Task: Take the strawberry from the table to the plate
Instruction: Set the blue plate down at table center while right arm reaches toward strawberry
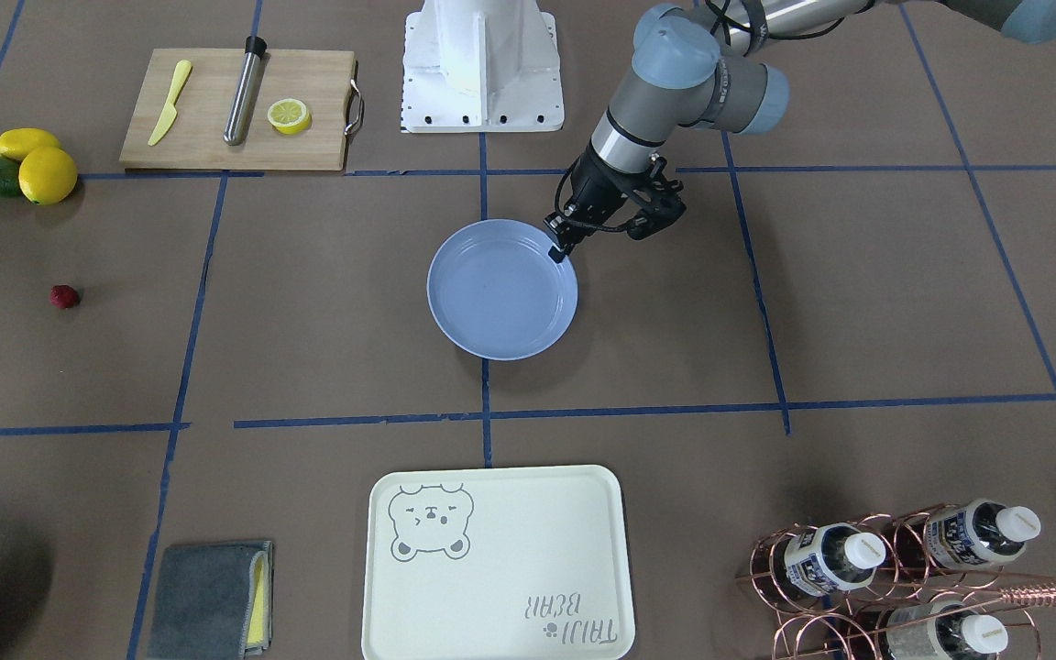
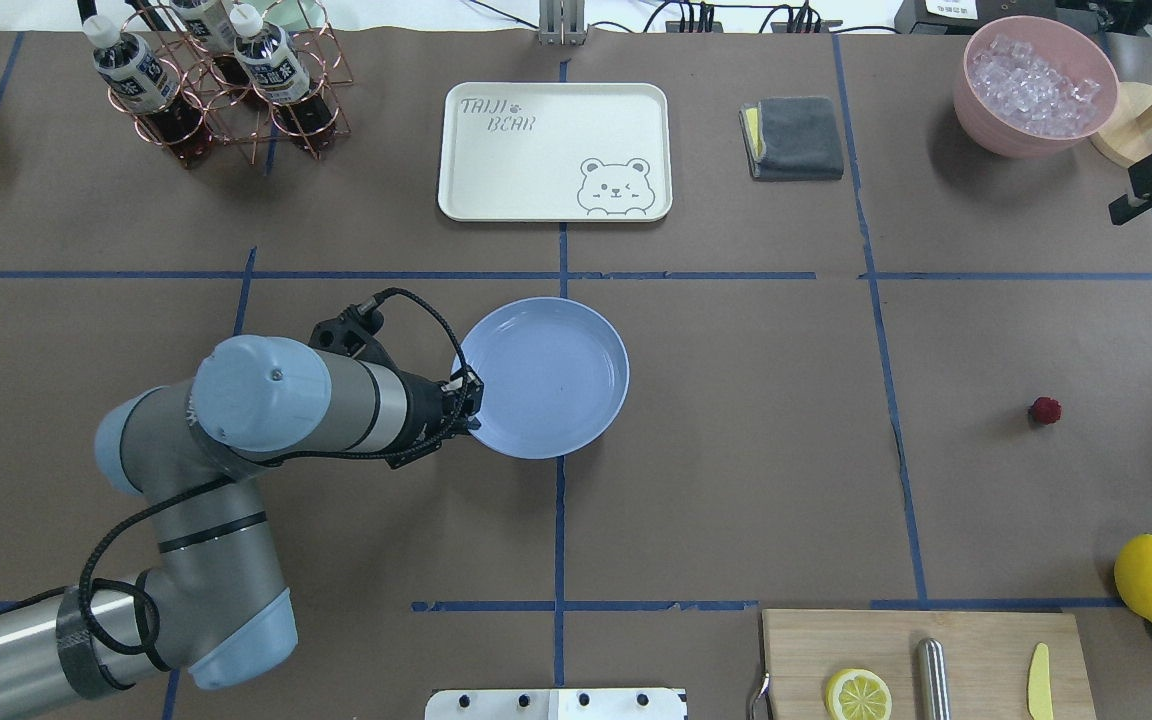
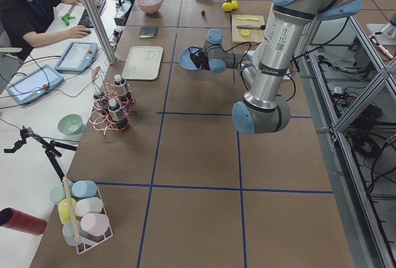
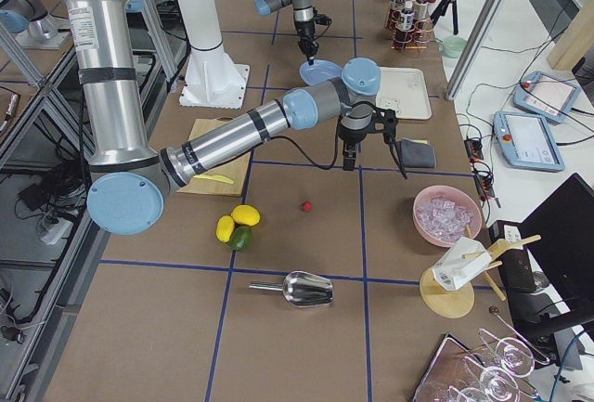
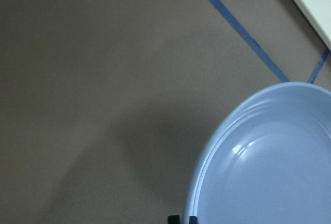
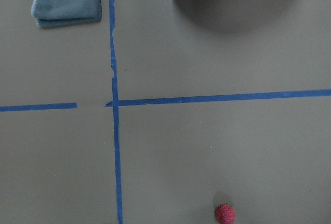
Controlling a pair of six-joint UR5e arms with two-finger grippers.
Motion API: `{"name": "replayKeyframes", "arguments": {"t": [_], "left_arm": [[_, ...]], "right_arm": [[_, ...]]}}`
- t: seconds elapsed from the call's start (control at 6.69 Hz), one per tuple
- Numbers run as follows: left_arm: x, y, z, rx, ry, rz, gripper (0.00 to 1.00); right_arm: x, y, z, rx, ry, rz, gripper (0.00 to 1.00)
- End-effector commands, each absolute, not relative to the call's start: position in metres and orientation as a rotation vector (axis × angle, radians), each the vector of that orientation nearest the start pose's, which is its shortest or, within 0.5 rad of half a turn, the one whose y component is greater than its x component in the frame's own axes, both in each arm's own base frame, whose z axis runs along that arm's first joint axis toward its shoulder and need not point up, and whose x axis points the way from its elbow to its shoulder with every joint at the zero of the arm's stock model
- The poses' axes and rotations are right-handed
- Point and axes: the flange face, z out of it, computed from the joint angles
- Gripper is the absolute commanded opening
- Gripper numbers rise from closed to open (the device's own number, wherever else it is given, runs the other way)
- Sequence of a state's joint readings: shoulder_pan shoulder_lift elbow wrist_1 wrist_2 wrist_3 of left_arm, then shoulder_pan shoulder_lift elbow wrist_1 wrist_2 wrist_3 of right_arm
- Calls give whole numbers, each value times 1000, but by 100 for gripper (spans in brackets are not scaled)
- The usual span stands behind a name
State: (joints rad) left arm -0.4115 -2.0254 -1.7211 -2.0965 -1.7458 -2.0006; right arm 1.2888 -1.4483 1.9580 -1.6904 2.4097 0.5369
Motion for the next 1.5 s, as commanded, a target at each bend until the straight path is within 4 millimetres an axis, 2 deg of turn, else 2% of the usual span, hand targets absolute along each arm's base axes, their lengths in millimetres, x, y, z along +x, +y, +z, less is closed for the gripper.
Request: {"name": "replayKeyframes", "arguments": {"t": [0.0, 0.15, 0.3, 0.45, 0.6, 0.75, 0.9, 1.05, 1.35], "left_arm": [[563, -342, 281, -159, 1128, -624, 0], [559, -340, 273, -162, 1143, -616, 99], [545, -341, 259, -159, 1173, -616, 100], [519, -360, 245, -154, 1182, -601, 100], [491, -373, 230, -169, 1165, -557, 100], [460, -387, 213, -157, 1168, -575, 100], [447, -395, 210, -154, 1164, -591, 100], [441, -402, 211, -155, 1163, -600, 100], [440, -403, 210, -154, 1163, -602, 100]], "right_arm": [[-103, -502, 407, -5, -898, 80, 100], [-103, -501, 406, -5, -898, 81, 100], [-110, -499, 406, -8, -894, 70, 100], [-120, -498, 408, 0, -861, 58, 100], [-134, -495, 413, -5, -833, 40, 100], [-160, -482, 429, 17, -801, 30, 100], [-183, -464, 459, 64, -789, 43, 100], [-186, -449, 502, 95, -802, 28, 100], [-203, -436, 563, 75, -799, -11, 100]]}}
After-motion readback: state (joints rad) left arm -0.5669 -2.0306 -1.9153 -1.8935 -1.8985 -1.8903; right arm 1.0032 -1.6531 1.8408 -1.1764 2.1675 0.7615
